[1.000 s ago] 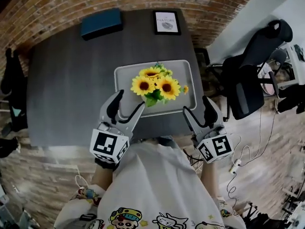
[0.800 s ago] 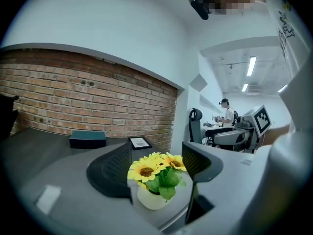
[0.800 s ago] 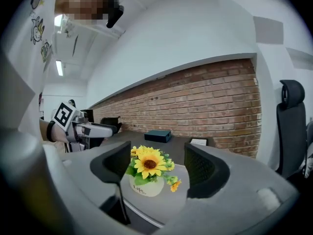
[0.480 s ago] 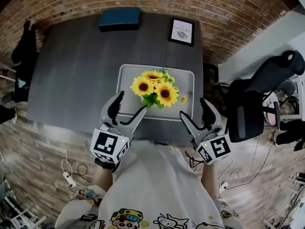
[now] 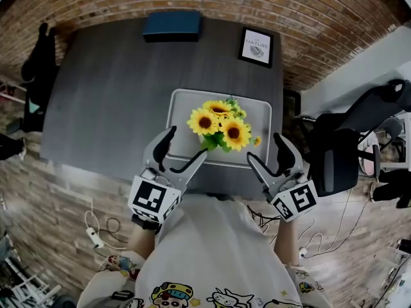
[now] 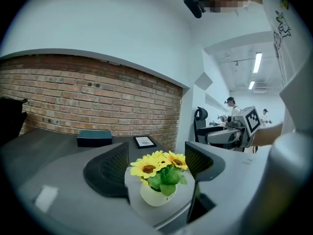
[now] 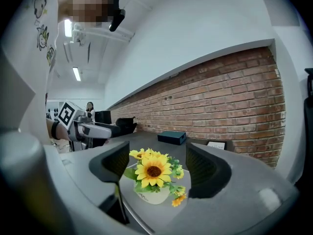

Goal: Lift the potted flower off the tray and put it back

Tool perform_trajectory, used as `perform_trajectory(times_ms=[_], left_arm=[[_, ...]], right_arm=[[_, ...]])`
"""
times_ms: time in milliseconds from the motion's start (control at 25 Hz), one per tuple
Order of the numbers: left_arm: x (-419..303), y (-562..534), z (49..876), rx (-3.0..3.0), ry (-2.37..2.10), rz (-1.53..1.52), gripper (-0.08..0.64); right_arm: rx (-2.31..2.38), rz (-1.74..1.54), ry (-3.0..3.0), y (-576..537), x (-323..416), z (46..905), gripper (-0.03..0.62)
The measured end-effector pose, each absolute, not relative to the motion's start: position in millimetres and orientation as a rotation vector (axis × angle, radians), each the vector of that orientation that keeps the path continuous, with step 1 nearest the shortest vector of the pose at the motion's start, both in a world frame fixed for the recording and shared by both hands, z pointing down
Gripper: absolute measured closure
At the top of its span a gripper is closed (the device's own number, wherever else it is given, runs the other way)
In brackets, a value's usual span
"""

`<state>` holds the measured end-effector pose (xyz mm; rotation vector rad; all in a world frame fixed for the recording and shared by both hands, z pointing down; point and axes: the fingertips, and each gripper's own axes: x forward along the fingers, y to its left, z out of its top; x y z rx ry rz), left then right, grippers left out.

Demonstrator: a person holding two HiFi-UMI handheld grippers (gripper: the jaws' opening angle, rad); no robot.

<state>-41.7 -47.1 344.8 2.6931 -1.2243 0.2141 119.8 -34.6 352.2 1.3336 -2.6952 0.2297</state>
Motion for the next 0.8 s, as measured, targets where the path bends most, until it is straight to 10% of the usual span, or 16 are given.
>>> perform_trajectory(times_ms=[800], left_arm=[[-37.2,-49.6,372.9,2.704,-1.101,0.252,0.175]], right_arm=[[1.155,0.242,-2.732,-43.2,97.0,369.9,0.186]])
